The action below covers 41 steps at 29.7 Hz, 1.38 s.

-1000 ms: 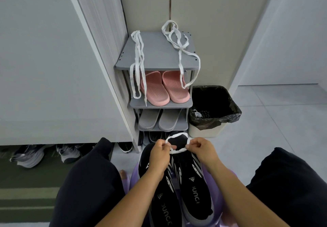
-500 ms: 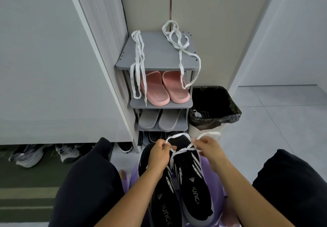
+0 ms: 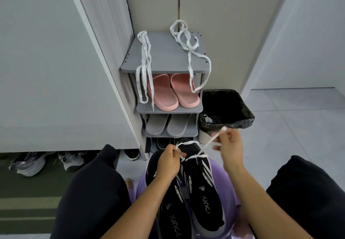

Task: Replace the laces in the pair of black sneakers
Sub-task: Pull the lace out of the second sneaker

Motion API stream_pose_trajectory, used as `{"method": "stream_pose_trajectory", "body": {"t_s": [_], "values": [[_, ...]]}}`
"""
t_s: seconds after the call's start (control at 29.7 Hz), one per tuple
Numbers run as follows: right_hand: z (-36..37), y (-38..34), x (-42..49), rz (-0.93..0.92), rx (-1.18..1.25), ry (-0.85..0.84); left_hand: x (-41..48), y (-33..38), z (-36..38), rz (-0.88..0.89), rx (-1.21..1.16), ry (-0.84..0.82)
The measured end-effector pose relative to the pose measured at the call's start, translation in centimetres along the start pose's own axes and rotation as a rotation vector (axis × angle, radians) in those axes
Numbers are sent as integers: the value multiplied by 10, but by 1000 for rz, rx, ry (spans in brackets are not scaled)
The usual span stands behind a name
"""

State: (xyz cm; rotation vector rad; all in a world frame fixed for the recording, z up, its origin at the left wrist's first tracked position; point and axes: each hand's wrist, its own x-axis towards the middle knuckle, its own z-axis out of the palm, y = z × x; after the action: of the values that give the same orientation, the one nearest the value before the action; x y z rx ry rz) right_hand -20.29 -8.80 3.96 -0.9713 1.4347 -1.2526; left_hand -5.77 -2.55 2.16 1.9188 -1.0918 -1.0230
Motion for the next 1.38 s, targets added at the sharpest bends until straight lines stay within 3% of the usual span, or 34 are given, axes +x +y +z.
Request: {"method": "stream_pose_trajectory", "body": {"t_s": [0.1, 0.24, 0.4, 0.71, 0.78, 0.84, 0.91, 1.01, 1.11, 1.21, 1.38], "values": [[-10, -13, 6, 54, 113, 48, 0, 0, 0, -31, -78, -6], [-2, 20, -8, 191, -348, -345, -3, 0, 2, -30, -125, -21], [4, 25, -10, 139, -520, -364, -2, -4, 4, 10, -112, -5], [4, 22, -21, -284, -959, -367, 0, -7, 5, 10, -28, -55], [0, 19, -19, -210, -789, -374, -1, -7, 5, -3, -41, -82], [-2, 10, -20, -87, -419, -302, -1, -9, 7, 14, -5, -96], [-4, 3, -18, -46, -287, -224, -1, -9, 9, 11, -14, -92], [-6, 5, -13, 6, -273, -181, -5, -5, 6, -51, -218, -63], [-5, 17, -12, 53, -382, -254, -6, -2, 3, -51, -272, -40], [0, 32, -24, -12, -579, -374, -3, -5, 3, -39, -270, 1], [0, 47, -34, -179, -736, -403, 2, 9, -6, -20, -381, 130]]}}
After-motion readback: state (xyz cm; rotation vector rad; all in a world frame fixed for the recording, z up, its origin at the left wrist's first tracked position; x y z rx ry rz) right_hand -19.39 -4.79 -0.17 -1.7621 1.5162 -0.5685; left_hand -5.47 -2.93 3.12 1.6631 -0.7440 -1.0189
